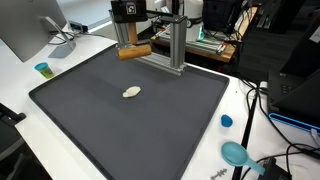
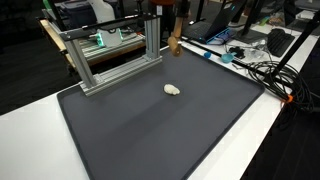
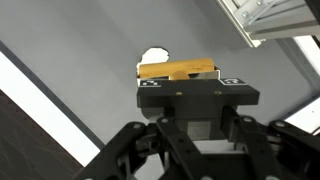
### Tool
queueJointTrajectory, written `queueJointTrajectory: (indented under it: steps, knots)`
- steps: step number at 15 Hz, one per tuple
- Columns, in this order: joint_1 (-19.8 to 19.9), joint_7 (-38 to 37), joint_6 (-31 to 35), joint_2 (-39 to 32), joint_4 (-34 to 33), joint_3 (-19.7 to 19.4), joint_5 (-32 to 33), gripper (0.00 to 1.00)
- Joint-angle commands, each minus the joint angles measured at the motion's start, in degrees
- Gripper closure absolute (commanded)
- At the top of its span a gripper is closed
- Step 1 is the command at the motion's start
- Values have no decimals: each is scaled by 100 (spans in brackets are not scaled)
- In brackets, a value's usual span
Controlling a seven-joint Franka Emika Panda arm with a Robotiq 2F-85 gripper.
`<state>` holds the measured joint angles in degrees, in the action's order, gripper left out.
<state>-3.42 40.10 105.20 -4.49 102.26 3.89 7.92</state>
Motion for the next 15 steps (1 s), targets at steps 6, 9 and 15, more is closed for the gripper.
queueJointTrajectory:
  steps: [6,9,15]
  knots:
    - [199,1626,678,-842,-115,-28,595,53]
    - [262,1983,678,-1162,-252,-41,631,53]
    - [136,1495,1514,-1005,500,-3,801,78]
